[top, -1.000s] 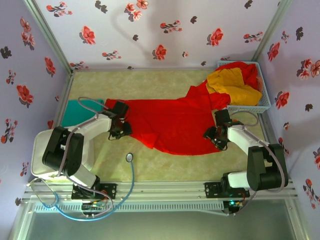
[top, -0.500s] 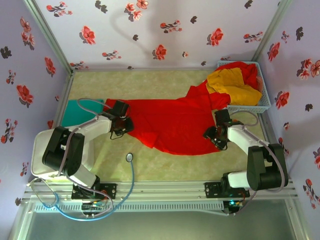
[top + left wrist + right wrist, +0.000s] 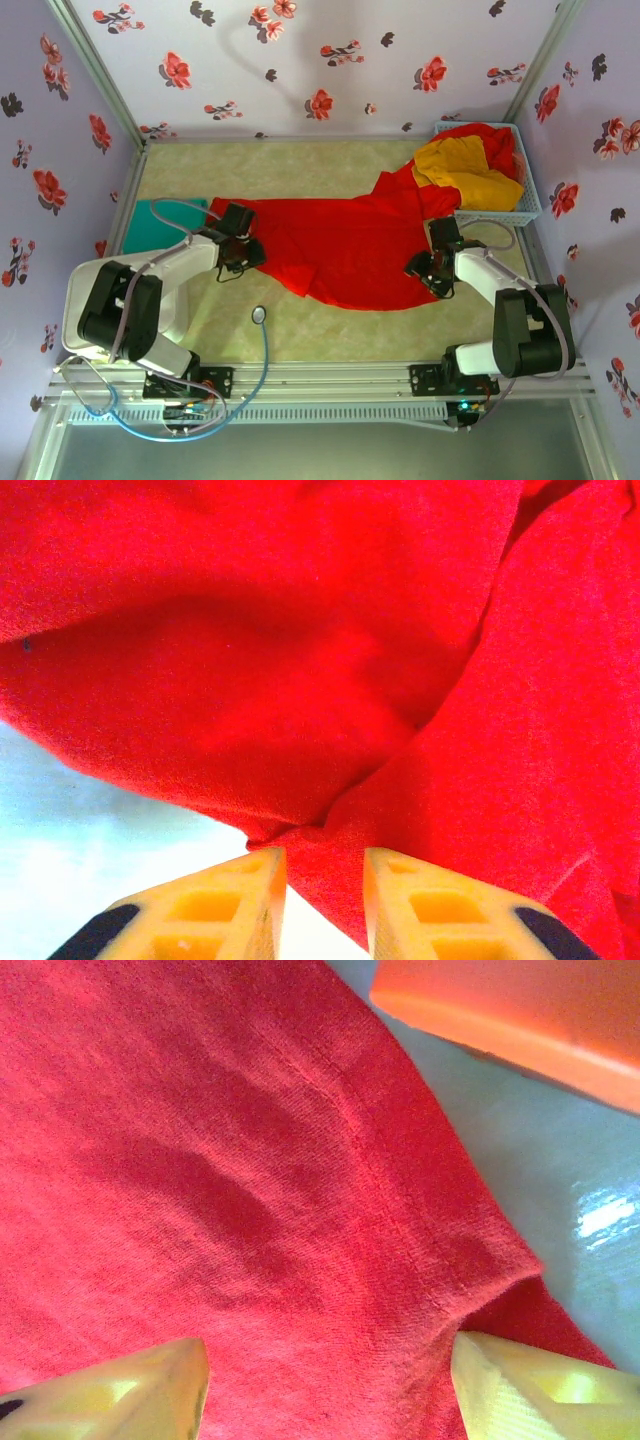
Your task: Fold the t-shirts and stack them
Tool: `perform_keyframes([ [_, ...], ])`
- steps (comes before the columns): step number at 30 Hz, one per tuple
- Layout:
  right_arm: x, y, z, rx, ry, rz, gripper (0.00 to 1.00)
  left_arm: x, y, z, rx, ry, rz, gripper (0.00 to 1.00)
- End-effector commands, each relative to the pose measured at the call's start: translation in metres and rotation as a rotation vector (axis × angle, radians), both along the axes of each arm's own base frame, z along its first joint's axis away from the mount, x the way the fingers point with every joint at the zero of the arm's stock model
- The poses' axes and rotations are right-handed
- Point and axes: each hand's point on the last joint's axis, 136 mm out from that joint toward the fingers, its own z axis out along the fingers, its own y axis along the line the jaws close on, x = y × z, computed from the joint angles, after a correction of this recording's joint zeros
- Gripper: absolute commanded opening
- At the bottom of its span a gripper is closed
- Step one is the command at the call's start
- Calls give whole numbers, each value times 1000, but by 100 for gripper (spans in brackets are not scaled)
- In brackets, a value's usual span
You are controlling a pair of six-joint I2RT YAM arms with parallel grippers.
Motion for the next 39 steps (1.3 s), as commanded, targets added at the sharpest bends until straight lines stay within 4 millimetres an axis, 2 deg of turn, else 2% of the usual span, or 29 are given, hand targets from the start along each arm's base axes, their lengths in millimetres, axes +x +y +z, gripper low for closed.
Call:
perform_keyframes([
  [1,5,2,1,14,-5,9,65,-3,-1,-7,8,25,-23,27],
  [5,6,2,2,17,-9,9,66,-2,-6,-11,10,32,-35,28],
  [7,6,2,2,13,-8,10,65,-1,-8,-13,8,34,-33,25],
  [14,5,1,1,10,-8,12,65,-5,-10,-8,23,50,-40,1],
  [27,6,4,-4,24,1,13,65,-21,-1,15,39,69,-4,0],
  [28,5,4,-4,24,2,12,65,-23,-2,13,34,79,-4,5],
  [29,6,4,-4,26,0,11,65,-25,-3,11,22,87,-6,25],
  [30,5,4,-5,28,1,10,65,-26,-5,8,12,90,-5,38],
  [31,5,5,-6,30,0,9,65,-26,-6,4,3,93,1,43],
  [35,5,6,-8,38,6,11,65,-22,-11,-7,-18,90,8,48],
  [39,5,6,-6,35,4,15,65,-15,-18,-10,-25,80,3,46],
])
